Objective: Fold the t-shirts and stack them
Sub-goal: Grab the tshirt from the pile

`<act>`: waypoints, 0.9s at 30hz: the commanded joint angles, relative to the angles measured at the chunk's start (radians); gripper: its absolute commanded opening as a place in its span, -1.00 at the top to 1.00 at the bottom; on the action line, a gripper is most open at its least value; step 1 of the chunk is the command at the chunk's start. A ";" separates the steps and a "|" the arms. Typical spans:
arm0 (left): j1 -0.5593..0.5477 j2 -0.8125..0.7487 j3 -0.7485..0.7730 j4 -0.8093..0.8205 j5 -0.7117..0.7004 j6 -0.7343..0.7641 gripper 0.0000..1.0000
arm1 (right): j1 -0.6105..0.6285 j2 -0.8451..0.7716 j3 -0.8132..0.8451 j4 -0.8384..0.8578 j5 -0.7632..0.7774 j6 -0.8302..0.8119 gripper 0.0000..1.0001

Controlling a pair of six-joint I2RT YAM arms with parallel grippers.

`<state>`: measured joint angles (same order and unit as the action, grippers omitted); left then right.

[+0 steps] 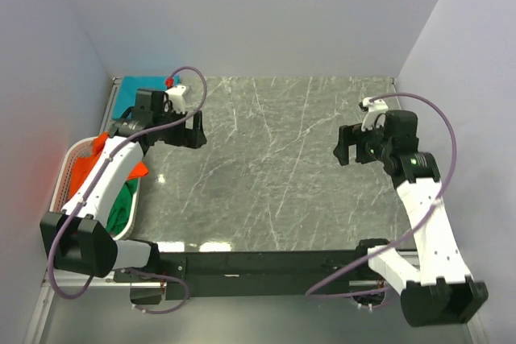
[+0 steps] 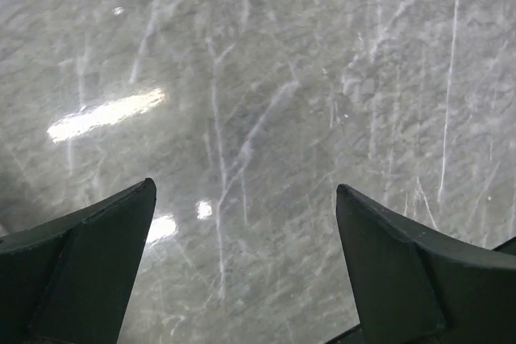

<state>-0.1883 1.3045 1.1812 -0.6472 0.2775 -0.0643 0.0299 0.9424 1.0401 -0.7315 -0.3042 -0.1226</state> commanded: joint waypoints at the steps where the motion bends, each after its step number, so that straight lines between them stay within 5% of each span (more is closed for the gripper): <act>1: 0.108 0.024 0.095 -0.093 0.092 0.011 -0.99 | -0.002 0.065 0.077 -0.059 -0.032 -0.006 -0.98; 8: 0.435 0.144 0.385 -0.357 0.106 0.087 -0.99 | -0.002 0.114 0.136 -0.082 -0.061 -0.029 -0.98; 16: 0.792 0.161 0.400 -0.496 0.124 0.297 -0.99 | -0.001 0.205 0.208 -0.112 -0.065 -0.034 -0.98; 27: 0.900 0.220 0.189 -0.450 0.029 0.443 -0.96 | -0.002 0.219 0.193 -0.100 -0.058 -0.028 -0.98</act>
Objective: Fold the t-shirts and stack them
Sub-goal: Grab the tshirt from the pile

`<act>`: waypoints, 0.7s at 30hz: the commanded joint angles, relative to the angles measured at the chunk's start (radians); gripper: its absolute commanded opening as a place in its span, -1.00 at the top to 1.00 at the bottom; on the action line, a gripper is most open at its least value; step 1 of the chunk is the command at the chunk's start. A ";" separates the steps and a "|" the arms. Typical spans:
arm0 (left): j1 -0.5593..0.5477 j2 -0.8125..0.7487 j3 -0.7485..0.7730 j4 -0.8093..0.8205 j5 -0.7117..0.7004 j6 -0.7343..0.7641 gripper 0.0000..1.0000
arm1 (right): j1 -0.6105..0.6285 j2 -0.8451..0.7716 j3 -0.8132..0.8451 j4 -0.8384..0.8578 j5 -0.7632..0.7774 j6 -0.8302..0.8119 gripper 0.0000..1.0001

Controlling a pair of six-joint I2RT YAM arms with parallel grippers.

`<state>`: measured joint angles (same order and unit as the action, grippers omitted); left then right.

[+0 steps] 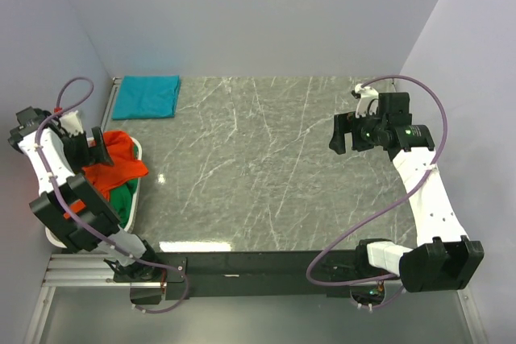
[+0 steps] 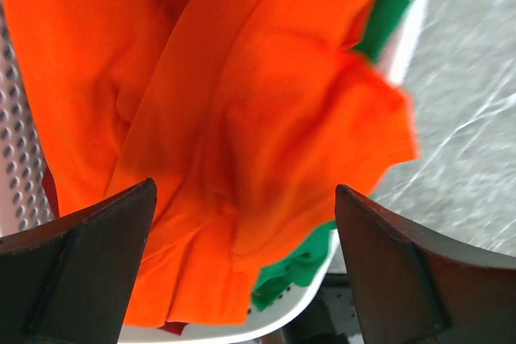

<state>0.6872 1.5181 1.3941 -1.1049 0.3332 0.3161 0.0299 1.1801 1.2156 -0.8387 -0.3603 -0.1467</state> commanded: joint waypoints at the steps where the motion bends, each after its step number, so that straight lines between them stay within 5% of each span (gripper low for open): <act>1: 0.032 0.020 -0.033 0.016 -0.028 0.067 -0.97 | -0.001 -0.020 0.015 0.009 0.000 -0.004 -0.98; 5: 0.034 0.056 -0.076 0.049 -0.040 0.077 -0.98 | -0.001 -0.031 0.001 0.013 0.007 -0.002 -0.99; 10: 0.035 0.068 -0.113 0.097 -0.072 0.087 -0.74 | -0.001 -0.046 -0.010 0.013 0.021 -0.008 -0.98; 16: 0.034 0.045 -0.017 0.059 -0.028 0.083 0.56 | -0.002 -0.057 -0.024 0.013 0.024 -0.005 -0.98; 21: 0.034 -0.007 0.100 -0.006 0.044 0.071 0.99 | -0.001 -0.056 -0.025 0.013 0.017 -0.007 -0.98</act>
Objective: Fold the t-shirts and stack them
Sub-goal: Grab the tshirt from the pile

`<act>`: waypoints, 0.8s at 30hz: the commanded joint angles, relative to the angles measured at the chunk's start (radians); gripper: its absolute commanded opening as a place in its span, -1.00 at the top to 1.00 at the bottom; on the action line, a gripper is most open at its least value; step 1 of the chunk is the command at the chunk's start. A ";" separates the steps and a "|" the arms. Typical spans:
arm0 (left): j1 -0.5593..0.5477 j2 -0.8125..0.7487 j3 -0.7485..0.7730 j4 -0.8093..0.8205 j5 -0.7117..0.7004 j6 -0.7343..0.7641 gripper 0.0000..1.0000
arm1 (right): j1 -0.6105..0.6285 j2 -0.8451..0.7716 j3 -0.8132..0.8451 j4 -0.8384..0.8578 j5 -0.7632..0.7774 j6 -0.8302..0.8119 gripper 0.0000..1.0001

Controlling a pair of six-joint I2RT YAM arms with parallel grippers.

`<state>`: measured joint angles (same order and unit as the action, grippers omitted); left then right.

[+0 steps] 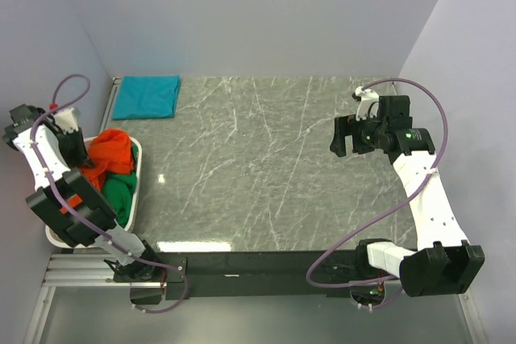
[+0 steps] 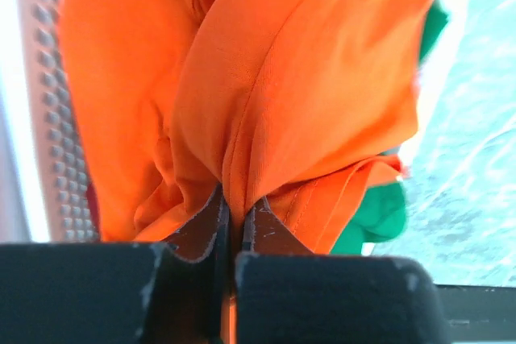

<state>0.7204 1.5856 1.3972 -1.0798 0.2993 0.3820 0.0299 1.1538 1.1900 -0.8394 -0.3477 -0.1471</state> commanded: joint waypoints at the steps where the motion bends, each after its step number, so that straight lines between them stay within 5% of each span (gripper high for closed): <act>1: 0.001 -0.082 0.138 -0.051 0.087 0.001 0.99 | -0.001 -0.028 -0.001 0.017 0.001 -0.005 -0.98; 10: -0.140 -0.180 0.445 -0.112 0.309 -0.046 0.99 | -0.001 -0.023 0.010 0.040 0.003 0.007 -0.98; 17: -0.574 -0.208 0.583 0.110 0.329 -0.271 0.99 | -0.002 -0.057 0.034 0.042 0.036 0.007 -0.98; 24: -0.952 -0.188 0.589 0.575 0.379 -0.587 0.99 | -0.019 -0.092 0.030 0.025 0.029 0.006 -0.98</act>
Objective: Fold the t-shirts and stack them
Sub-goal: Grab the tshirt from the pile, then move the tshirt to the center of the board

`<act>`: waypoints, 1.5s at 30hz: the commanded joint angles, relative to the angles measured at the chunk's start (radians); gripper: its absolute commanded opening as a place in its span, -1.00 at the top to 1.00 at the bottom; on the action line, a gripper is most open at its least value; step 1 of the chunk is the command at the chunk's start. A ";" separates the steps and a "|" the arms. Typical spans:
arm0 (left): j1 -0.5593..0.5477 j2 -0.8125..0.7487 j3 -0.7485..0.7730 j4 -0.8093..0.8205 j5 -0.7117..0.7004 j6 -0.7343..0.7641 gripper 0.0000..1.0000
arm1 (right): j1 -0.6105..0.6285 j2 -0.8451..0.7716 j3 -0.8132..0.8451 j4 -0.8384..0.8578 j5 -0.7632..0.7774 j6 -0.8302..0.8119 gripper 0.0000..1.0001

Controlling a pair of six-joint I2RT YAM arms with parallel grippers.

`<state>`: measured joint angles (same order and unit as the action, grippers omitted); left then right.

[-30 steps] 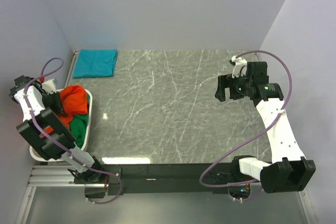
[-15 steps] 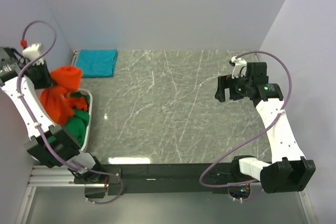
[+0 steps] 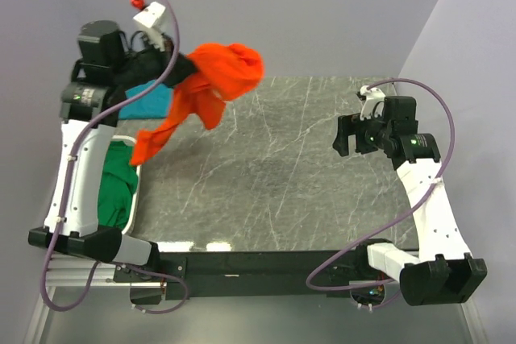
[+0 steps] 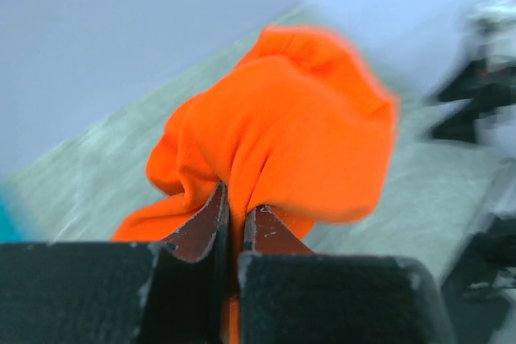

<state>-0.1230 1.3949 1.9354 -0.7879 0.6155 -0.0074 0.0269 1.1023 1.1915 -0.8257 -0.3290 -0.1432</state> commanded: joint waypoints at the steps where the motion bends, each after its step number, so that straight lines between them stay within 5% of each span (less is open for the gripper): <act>1: -0.127 0.015 0.057 0.388 0.076 -0.245 0.99 | -0.022 -0.047 0.022 0.011 0.002 0.005 -0.98; 4: -0.138 0.029 -0.087 0.677 0.194 -0.472 0.99 | -0.053 -0.061 0.017 -0.004 -0.021 -0.007 -0.98; 7: -0.132 -0.011 -0.282 0.829 0.211 -0.542 0.71 | -0.071 -0.068 0.008 -0.019 -0.048 -0.024 -0.99; 12: 0.039 -0.112 -0.592 0.748 0.207 -0.543 -0.95 | -0.074 -0.084 0.000 -0.061 -0.113 -0.097 -0.99; 13: 0.087 -0.135 -0.646 0.733 0.216 -0.530 -0.99 | -0.074 -0.088 -0.010 -0.073 -0.119 -0.108 -0.99; 18: 0.244 -0.253 -0.835 0.498 0.216 -0.146 -0.99 | -0.068 -0.059 -0.065 -0.090 -0.154 -0.142 -0.97; 21: 0.229 -0.275 -0.912 0.414 0.251 -0.004 -0.92 | -0.048 0.002 -0.093 -0.089 -0.154 -0.142 -0.93; 25: 0.113 -0.232 -0.911 0.265 0.196 0.185 -0.56 | -0.004 0.071 -0.121 -0.067 -0.143 -0.139 -0.89; 28: -0.024 -0.189 -0.932 0.268 0.089 0.199 -0.48 | 0.054 0.128 -0.148 -0.046 -0.111 -0.125 -0.77; 33: -0.181 -0.068 -0.940 0.381 -0.029 0.152 -0.71 | 0.159 0.180 -0.220 0.042 -0.019 -0.063 -0.70; 45: -0.257 0.325 -0.758 0.362 -0.141 0.072 -0.53 | 0.275 0.364 -0.228 0.073 0.114 -0.035 -0.50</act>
<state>-0.3782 1.6840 1.1072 -0.4271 0.5114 0.0834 0.2764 1.4410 0.9436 -0.7692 -0.2737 -0.1799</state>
